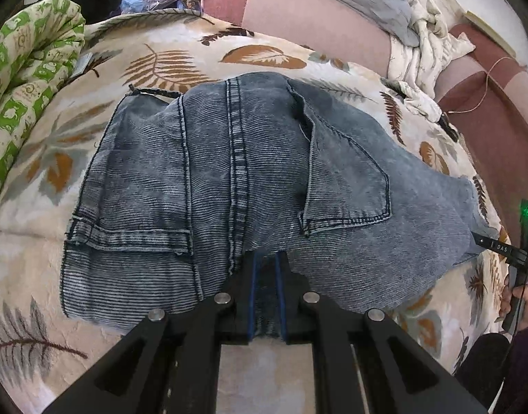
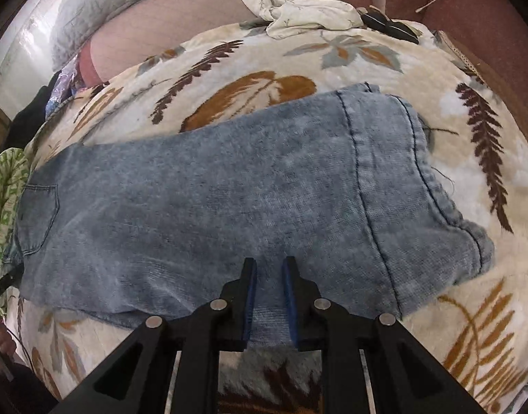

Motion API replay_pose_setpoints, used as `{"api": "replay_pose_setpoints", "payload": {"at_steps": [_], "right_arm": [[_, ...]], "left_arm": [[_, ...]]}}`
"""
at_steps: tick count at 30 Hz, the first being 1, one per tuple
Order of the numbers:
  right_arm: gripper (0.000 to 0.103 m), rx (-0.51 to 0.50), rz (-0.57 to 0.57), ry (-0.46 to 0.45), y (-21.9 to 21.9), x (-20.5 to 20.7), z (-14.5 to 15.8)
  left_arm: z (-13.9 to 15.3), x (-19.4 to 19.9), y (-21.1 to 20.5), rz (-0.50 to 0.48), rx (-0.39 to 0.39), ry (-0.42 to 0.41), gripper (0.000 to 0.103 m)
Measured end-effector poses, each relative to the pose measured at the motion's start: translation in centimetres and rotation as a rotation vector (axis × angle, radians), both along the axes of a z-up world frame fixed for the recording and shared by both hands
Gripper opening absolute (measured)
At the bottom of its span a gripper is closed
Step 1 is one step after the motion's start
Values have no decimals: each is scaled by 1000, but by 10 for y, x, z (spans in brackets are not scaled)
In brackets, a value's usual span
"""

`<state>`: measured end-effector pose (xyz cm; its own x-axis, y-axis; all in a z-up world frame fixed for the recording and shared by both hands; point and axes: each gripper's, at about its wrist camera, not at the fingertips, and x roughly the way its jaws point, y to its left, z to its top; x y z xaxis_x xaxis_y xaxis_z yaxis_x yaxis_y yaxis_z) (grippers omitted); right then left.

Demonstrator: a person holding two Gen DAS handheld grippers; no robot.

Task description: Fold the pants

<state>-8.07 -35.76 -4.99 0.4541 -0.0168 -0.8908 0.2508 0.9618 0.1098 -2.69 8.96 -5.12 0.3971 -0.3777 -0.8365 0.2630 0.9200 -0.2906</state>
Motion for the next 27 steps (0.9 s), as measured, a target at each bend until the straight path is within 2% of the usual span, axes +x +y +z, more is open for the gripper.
{"api": "replay_pose_setpoints", "payload": {"at_steps": [5,8,9,10,12,14,15,16,17,18,22,27], "right_arm": [[19,-3,-1,-17,-2,-11,1],[19,-31,-13,27,5,-3,8],[23,-37,-12,34,8,-2,13],[31,-32,-4,26,11,0,19],[41,-2,39,-38,21,-1,37],[48,-39,59,-95,33,-1,54],[55,-51,58,-113,38,-1,60],[59,-41,59,-131,43,0,63],[59,-12,71,-149,51,0,65],[59,2,85,-149,59,2,63],[59,-7,170,-111,106,12,41],[59,-135,186,-44,139,27,0]], "left_arm": [[2,-1,1,5,-5,3,10],[16,-6,-3,7,-36,-50,10],[22,-9,-7,-9,-50,-77,10],[29,-12,-11,-23,-56,-105,10],[42,-19,-22,-38,-49,-181,11],[50,-21,-34,-50,-58,-222,14],[52,-20,-40,-54,-69,-224,24],[52,-20,-46,-56,-72,-219,39],[51,-20,-52,-60,-67,-209,45],[50,-19,-60,-71,-63,-202,49],[42,-25,-93,-155,-9,-201,49],[18,-26,-108,-198,97,-132,49]]}}
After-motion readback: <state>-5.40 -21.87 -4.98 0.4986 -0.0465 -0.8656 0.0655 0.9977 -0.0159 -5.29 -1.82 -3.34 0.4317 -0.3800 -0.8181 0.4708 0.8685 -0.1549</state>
